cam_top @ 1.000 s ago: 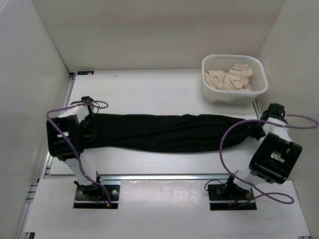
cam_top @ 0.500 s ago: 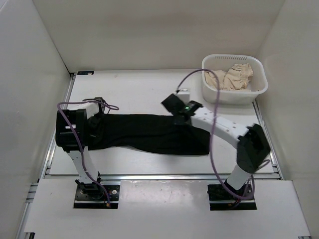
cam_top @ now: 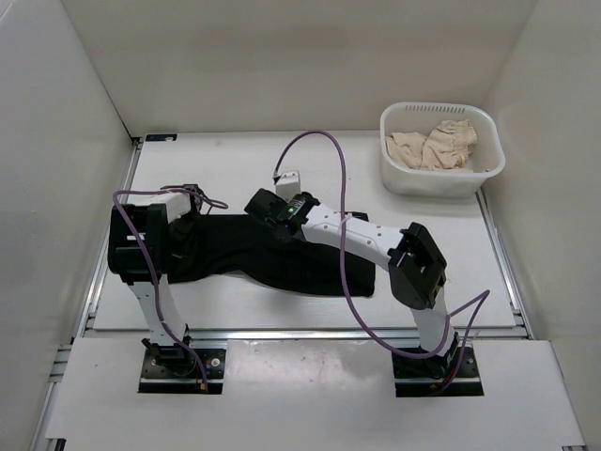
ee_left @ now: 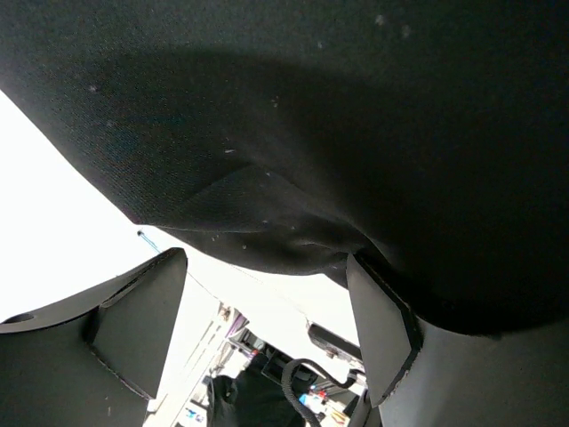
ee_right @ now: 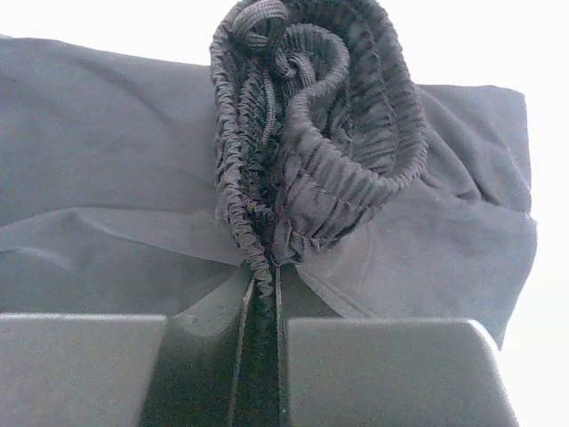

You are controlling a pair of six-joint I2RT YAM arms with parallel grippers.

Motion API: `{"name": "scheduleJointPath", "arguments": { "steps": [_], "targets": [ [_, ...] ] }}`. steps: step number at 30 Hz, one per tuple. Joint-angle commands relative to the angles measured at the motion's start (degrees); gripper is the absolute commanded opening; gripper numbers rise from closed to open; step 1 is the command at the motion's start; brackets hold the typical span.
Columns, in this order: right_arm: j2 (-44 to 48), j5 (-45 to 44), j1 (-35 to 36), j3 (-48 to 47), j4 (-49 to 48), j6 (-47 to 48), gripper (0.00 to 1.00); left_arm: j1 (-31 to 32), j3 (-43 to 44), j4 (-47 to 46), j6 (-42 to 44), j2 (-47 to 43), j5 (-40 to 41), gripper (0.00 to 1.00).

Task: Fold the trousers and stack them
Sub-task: Fold the trousers

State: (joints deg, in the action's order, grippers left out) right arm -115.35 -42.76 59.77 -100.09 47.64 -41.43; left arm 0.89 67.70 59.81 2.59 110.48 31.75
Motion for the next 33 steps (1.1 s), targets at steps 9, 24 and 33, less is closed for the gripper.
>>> {"name": "scheduleJointPath", "arguments": {
  "steps": [9, 24, 33],
  "targets": [
    [-0.58, 7.46, 2.90, -0.55, -6.75, 9.69, 0.09, 0.61, -1.17, -5.58, -2.59, 2.46, -5.56, 0.85],
    [9.95, 27.41, 9.23, -6.00, -6.24, 32.40, 0.94, -5.54, 2.08, -4.36, -2.59, -0.69, -3.62, 0.86],
    [25.52, 40.37, -20.63, 30.80, -8.51, 8.58, 0.99, -6.07, 0.24, -3.83, -2.59, -3.60, -4.68, 0.87]
  ]
}}
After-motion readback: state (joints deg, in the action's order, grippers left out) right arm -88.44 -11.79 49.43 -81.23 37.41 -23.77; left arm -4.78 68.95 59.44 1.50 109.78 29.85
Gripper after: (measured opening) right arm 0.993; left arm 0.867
